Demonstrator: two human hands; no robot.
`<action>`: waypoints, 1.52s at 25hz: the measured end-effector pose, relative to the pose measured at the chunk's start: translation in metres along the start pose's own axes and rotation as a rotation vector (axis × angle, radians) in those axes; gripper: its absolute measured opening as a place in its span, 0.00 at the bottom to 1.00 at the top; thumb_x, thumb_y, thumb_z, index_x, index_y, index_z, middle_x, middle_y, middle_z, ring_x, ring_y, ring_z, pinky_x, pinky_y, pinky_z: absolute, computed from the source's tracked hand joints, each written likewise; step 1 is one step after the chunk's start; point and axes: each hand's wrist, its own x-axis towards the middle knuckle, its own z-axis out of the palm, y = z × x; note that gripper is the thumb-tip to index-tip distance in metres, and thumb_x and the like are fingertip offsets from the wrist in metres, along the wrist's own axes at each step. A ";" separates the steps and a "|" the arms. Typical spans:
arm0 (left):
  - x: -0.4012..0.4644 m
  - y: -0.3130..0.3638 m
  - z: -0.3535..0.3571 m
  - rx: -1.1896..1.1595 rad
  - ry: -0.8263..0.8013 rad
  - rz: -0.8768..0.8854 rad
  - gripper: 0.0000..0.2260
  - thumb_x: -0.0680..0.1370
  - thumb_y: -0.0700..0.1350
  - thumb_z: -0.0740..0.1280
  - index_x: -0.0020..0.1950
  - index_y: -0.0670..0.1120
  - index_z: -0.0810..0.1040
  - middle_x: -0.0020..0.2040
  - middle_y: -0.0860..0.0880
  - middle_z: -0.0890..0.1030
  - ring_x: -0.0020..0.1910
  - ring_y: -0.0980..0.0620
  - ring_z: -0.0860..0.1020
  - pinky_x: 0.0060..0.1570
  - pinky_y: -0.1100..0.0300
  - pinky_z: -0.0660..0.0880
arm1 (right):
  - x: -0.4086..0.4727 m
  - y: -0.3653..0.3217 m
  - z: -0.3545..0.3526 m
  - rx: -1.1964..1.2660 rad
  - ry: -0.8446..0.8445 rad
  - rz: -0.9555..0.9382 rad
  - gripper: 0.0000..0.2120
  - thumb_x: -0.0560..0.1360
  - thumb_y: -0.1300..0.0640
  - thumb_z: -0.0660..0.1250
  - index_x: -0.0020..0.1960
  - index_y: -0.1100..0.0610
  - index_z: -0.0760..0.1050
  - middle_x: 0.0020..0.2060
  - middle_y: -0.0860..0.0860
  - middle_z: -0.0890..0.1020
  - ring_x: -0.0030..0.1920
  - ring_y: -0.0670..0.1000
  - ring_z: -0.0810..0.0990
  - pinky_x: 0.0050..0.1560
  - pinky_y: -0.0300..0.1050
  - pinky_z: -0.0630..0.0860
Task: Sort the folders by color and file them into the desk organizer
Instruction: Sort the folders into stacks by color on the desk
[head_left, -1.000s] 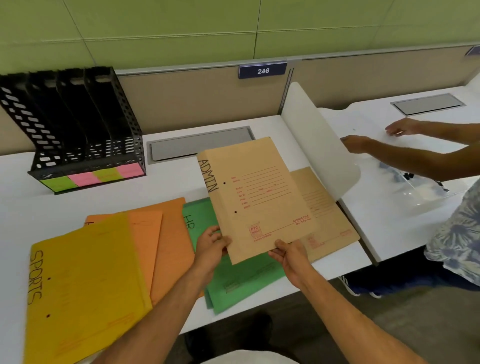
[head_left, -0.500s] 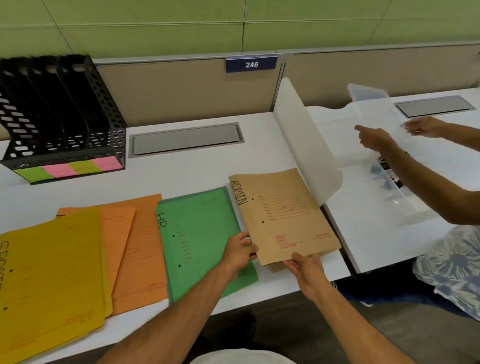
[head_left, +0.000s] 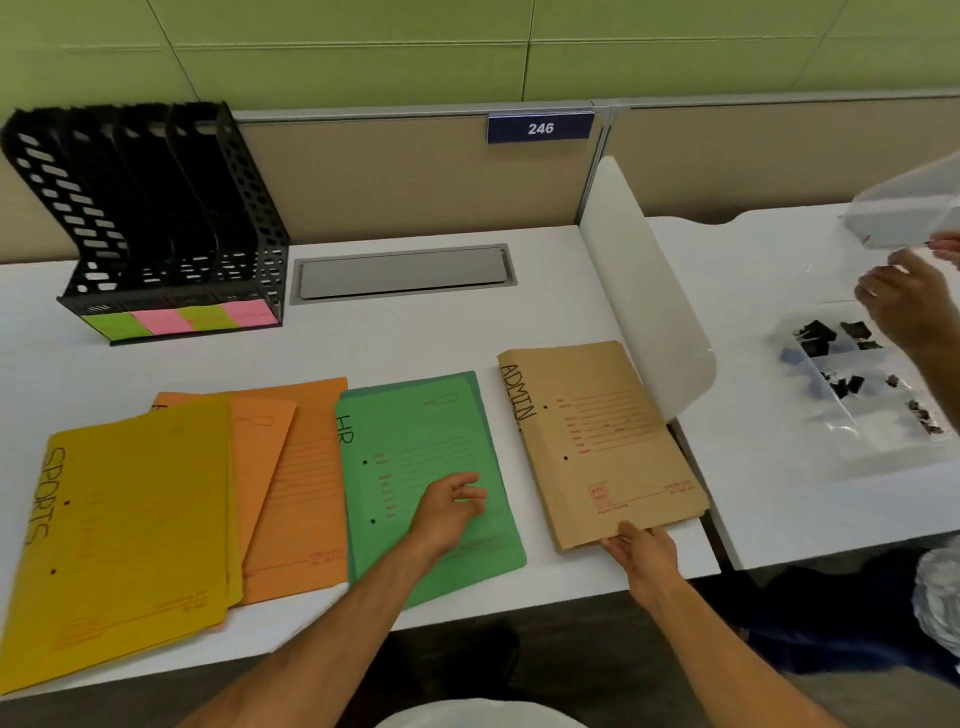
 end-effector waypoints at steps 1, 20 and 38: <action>-0.002 -0.005 -0.010 -0.001 0.026 -0.002 0.19 0.78 0.36 0.69 0.69 0.46 0.76 0.56 0.50 0.84 0.56 0.56 0.80 0.54 0.65 0.72 | 0.001 0.005 0.002 -0.035 0.040 0.018 0.19 0.79 0.68 0.64 0.69 0.58 0.71 0.57 0.60 0.82 0.54 0.59 0.84 0.53 0.53 0.82; -0.018 -0.094 -0.117 0.074 0.316 -0.016 0.18 0.77 0.38 0.69 0.65 0.51 0.76 0.60 0.51 0.80 0.58 0.51 0.80 0.58 0.49 0.80 | -0.039 0.051 0.150 -1.178 -0.213 -0.650 0.19 0.79 0.61 0.63 0.69 0.53 0.71 0.60 0.50 0.81 0.52 0.55 0.82 0.52 0.49 0.79; -0.004 -0.098 -0.118 0.049 0.285 -0.050 0.25 0.77 0.36 0.69 0.72 0.51 0.69 0.62 0.53 0.80 0.53 0.56 0.80 0.47 0.62 0.80 | -0.026 0.063 0.158 -1.174 -0.174 -0.461 0.28 0.77 0.62 0.67 0.75 0.61 0.63 0.67 0.59 0.74 0.64 0.60 0.74 0.65 0.52 0.72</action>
